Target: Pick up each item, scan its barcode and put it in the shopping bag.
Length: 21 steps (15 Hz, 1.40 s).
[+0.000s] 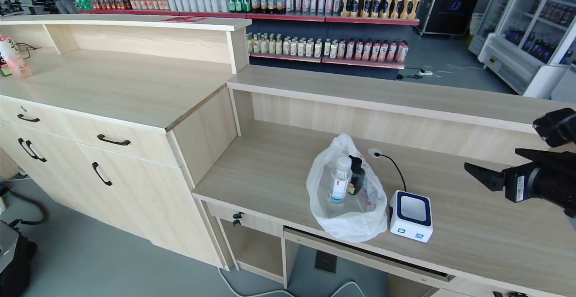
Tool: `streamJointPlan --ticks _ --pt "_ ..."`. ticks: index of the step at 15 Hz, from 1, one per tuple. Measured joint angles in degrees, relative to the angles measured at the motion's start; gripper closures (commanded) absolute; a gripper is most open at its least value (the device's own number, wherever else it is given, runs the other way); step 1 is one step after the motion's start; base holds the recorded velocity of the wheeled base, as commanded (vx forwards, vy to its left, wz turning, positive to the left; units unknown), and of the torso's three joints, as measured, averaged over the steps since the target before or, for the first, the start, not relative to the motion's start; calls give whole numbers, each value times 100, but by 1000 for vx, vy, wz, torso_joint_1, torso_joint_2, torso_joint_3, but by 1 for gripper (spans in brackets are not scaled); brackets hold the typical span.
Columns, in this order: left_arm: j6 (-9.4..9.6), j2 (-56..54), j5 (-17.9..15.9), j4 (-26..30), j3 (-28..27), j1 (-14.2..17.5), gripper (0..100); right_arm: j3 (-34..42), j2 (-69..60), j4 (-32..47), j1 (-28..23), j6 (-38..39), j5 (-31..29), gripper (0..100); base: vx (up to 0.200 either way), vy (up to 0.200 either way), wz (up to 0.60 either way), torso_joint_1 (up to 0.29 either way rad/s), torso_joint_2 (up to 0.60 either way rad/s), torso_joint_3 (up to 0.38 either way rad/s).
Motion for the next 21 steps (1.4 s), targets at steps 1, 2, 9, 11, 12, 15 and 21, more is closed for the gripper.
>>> streamJointPlan --ticks 1,2,9,11,12,15,21 --pt "0 0 2 0 0 -5 0 0 -236 330 -48 74 -20 0 0 0 -600 2 2 2" --pt "0 0 0 0 0 -2 0 18 -468 574 -72 128 -85 0 0 0 -600 2 2 2" --pt "0 0 0 0 0 -2 0 622 -2031 1420 173 844 -572 0 0 0 -257 33 -62 -27" --pt "0 0 0 0 -2 0 0 1113 -2554 1297 210 987 -372 0 0 0 0 21 -38 -16" --pt "0 0 0 0 -2 -5 0 1408 -2868 1292 217 1007 -321 0 0 0 0 0 0 0" --pt "0 0 0 0 -2 -5 0 2313 -4127 1376 362 1018 -233 0 0 0 0 0 0 0" --pt "0 0 2 0 0 0 0 2853 -6640 3144 569 1078 -271 0 0 0 0 0 0 0"
